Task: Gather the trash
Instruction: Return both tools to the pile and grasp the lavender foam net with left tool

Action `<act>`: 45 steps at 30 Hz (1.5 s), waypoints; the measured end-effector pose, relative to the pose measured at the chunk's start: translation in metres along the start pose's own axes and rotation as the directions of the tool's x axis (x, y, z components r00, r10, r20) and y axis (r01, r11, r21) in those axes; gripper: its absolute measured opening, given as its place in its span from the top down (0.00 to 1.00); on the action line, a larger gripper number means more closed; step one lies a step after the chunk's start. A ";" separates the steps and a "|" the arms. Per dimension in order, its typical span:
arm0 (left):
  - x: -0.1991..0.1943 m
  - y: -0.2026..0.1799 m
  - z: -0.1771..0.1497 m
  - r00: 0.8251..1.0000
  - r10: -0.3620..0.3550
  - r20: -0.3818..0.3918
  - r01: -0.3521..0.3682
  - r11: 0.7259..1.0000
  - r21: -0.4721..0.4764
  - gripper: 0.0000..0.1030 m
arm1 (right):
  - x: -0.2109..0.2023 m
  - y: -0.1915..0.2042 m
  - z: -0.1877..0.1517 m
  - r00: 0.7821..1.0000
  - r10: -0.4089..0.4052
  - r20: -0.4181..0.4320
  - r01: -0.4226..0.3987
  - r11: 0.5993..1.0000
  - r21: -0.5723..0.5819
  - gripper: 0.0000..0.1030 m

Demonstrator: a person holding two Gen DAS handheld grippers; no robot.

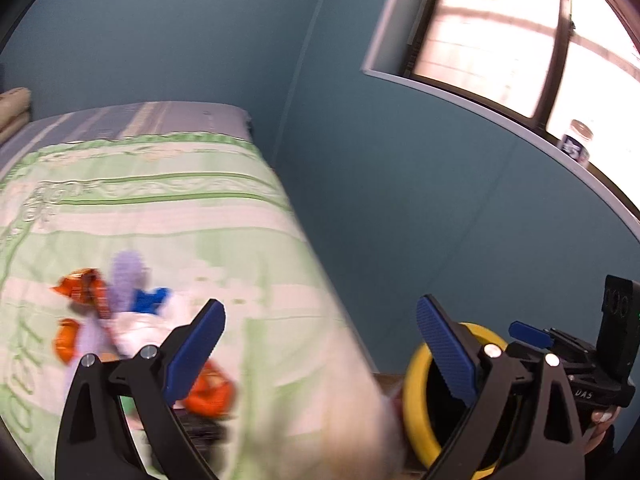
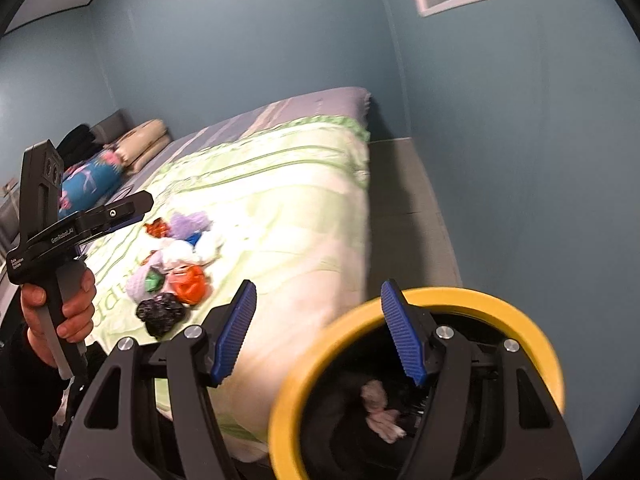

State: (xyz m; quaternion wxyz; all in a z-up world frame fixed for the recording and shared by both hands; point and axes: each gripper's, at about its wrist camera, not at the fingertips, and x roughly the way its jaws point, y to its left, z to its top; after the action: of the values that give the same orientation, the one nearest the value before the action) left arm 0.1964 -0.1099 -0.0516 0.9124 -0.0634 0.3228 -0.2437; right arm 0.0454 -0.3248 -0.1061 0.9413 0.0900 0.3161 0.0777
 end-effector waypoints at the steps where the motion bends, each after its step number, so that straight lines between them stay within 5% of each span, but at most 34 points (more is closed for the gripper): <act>1: -0.004 0.010 -0.001 1.000 0.020 0.003 -0.020 1.000 -0.006 0.10 | 0.006 0.007 0.002 1.000 0.017 -0.005 -0.017 1.000 -0.008 0.40; 11: -0.039 0.097 -0.026 0.984 0.178 -0.003 -0.178 0.980 -0.087 0.10 | 0.051 0.081 0.009 0.985 0.153 -0.082 -0.161 0.982 -0.096 0.40; 22: -0.049 0.169 -0.068 0.957 0.282 -0.070 -0.290 0.944 -0.158 0.10 | 0.100 0.173 -0.028 0.934 0.262 -0.244 -0.310 0.933 -0.185 0.41; 40: -0.013 0.223 -0.097 0.945 0.281 -0.166 -0.311 0.931 -0.191 0.11 | 0.158 0.236 -0.059 0.932 0.153 -0.330 -0.262 0.912 -0.316 0.45; 45: -0.006 0.232 -0.097 0.951 0.252 -0.178 -0.288 0.931 -0.225 0.21 | 0.171 0.241 -0.060 0.931 0.135 -0.338 -0.253 0.908 -0.335 0.48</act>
State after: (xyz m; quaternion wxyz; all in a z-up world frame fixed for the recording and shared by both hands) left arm 0.2257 0.1000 -0.1877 0.8958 -0.1139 0.4226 -0.0773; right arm 0.1221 -0.0490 -0.1997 0.8676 -0.0721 0.4274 0.2436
